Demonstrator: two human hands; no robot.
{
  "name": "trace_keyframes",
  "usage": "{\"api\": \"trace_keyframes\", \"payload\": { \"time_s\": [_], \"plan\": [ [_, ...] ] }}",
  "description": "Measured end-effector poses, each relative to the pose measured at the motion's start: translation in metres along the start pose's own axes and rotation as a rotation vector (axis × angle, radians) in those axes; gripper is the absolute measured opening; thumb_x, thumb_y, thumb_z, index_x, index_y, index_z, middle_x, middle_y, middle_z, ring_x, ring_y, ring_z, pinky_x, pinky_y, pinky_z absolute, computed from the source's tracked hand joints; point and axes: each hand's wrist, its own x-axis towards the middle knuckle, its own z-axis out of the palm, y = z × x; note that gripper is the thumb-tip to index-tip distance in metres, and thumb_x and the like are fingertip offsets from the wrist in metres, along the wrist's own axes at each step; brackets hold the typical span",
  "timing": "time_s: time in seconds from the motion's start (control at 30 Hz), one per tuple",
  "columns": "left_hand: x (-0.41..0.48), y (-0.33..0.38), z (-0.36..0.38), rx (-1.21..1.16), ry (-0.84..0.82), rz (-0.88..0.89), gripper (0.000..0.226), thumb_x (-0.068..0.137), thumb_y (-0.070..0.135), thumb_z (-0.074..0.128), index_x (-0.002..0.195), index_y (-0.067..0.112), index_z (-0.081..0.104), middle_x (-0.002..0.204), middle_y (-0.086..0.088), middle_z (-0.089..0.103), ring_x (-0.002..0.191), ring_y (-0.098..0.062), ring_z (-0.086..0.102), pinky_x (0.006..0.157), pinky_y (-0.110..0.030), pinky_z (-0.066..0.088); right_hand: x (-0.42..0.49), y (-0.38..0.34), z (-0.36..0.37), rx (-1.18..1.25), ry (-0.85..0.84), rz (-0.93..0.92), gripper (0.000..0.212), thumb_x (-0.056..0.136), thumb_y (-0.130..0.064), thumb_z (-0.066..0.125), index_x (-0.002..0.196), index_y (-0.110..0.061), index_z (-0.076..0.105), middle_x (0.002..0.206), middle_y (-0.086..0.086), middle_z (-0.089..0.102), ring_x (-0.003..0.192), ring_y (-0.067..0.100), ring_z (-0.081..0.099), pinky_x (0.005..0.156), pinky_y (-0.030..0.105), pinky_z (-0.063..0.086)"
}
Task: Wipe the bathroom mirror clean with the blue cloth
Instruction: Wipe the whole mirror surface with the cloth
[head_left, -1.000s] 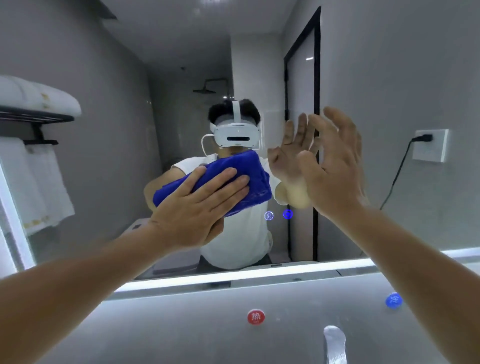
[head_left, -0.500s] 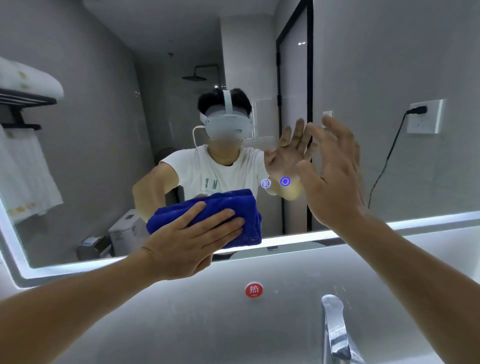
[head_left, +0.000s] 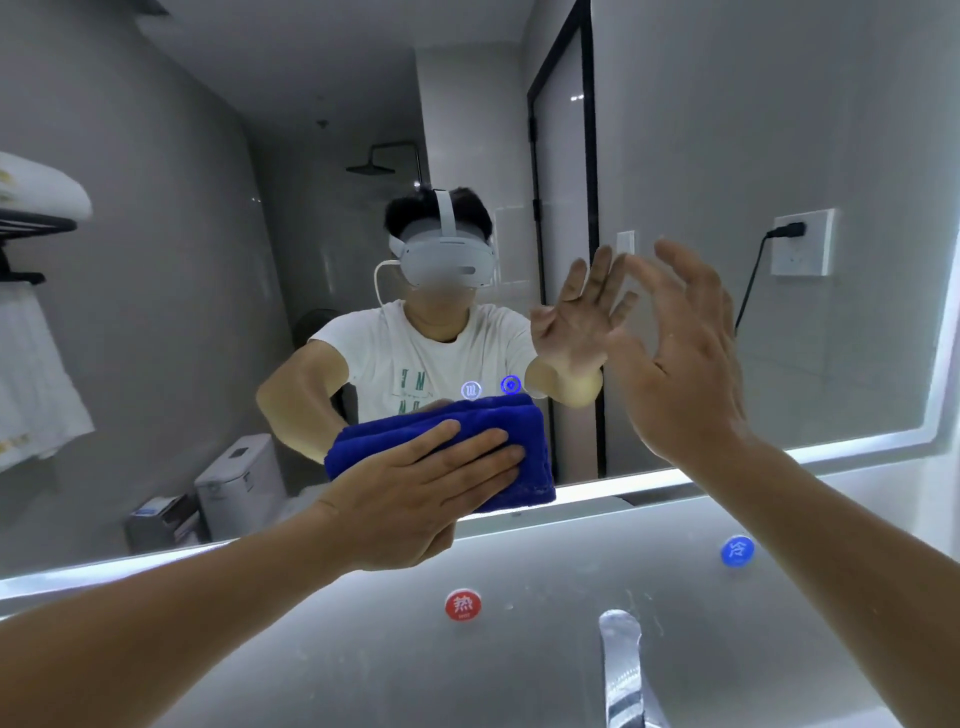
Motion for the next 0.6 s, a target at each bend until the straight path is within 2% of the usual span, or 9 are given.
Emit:
{"api": "trace_keyframes", "payload": {
  "time_s": [0.13,0.4,0.5,0.6],
  "plan": [
    [0.033,0.003,-0.006,-0.006,-0.011,0.030,0.063,0.100,0.029,0.029,0.157,0.008,0.014,0.164,-0.009,0.009,0.152,-0.027,0.007,0.123,-0.044,0.004,0.006,0.020,-0.014,-0.014,-0.001,0.035,0.058,0.081,-0.025,0.044,0.140,-0.023,0.045,0.151,-0.003,0.029,0.136,0.014,0.025,0.107,0.033,0.026],
    [0.097,0.027,-0.012,0.009,0.031,0.022,0.063,0.097,0.028,0.027,0.157,0.008,0.016,0.164,-0.008,0.013,0.152,-0.025,0.012,0.122,-0.044,0.008,0.018,0.043,-0.034,-0.017,0.009,0.033,0.058,0.081,-0.025,0.044,0.139,-0.020,0.046,0.151,0.000,0.030,0.135,0.013,0.025,0.102,0.027,0.023],
    [0.106,0.038,-0.007,0.020,0.057,-0.015,0.063,0.098,0.026,0.023,0.157,0.006,0.014,0.165,-0.009,0.011,0.152,-0.027,0.010,0.123,-0.045,0.010,0.016,0.050,-0.037,-0.003,0.008,0.045,0.059,0.081,-0.026,0.044,0.139,-0.020,0.046,0.151,0.000,0.030,0.137,0.014,0.025,0.103,0.027,0.023],
    [0.093,0.044,0.000,0.029,0.073,-0.018,0.064,0.100,0.028,0.030,0.157,0.005,0.011,0.165,-0.011,0.006,0.152,-0.029,0.003,0.123,-0.046,0.005,0.008,0.055,-0.038,0.011,0.010,0.055,0.058,0.080,-0.025,0.044,0.138,-0.020,0.047,0.151,0.001,0.031,0.137,0.016,0.026,0.102,0.025,0.022]
  ]
}}
